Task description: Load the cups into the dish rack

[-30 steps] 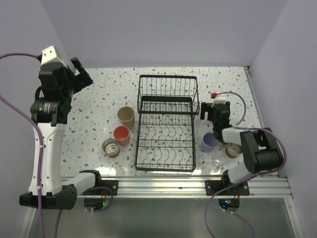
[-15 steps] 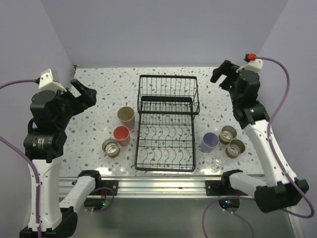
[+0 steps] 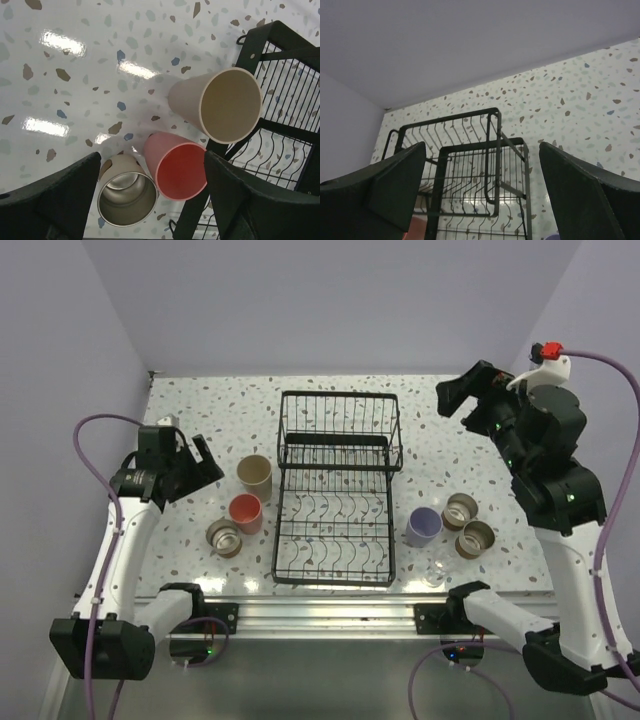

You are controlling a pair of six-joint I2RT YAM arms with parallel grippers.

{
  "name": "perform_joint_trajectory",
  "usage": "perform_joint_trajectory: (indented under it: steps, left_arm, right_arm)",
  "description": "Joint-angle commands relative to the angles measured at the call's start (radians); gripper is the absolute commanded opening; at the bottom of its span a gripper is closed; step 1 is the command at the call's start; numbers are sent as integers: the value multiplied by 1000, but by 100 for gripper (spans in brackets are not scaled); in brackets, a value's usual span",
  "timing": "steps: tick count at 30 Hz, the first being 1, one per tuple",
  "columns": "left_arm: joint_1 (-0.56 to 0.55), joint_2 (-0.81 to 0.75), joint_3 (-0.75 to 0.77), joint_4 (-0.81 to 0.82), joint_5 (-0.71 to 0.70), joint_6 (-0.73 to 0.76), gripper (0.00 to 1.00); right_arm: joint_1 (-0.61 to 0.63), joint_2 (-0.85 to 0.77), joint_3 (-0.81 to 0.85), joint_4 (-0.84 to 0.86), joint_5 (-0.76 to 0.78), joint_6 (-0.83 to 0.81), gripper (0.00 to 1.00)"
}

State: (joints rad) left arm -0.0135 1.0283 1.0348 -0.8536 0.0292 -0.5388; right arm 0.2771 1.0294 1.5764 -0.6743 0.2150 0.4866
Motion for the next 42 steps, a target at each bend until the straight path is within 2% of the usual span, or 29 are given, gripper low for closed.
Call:
perform_joint_trajectory:
  steps: [1, 3, 8, 21, 22, 25, 30, 33, 34, 37, 42]
  left_arm:
    - [-2, 21, -1, 148, 54, 5, 87]
    - [-2, 41, 2, 169, 54, 23, 86]
    - [-14, 98, -27, 237, 107, 23, 84]
    - [-109, 222, -67, 369, 66, 8, 78]
    - [-117, 243, -65, 372, 72, 7, 72]
    - [-140, 280, -64, 393, 86, 17, 63]
    - [-151, 319, -62, 410, 69, 0, 56]
    - [-151, 343, -58, 412, 64, -1, 47]
    - [-151, 354, -56, 412, 63, 0, 38]
    - [-151, 366, -29, 397, 48, 10, 0]
    - [-135, 326, 105, 286, -112, 11, 0]
  right_arm:
    - [11, -60, 66, -163, -176, -23, 98]
    - [13, -80, 63, -252, -207, -11, 98]
    - [11, -196, -24, -278, -308, -28, 98]
    - [13, -238, -53, -344, -318, -26, 98]
    - [13, -239, -64, -344, -315, -22, 98]
    - [13, -239, -73, -358, -315, -20, 98]
    - [11, -241, -76, -372, -310, -22, 98]
    - [11, -242, -79, -380, -310, -25, 98]
    - [11, -242, -84, -381, -310, -28, 98]
    - [13, -247, -93, -381, -310, -28, 98]
    - [11, -230, -76, -383, -309, -28, 98]
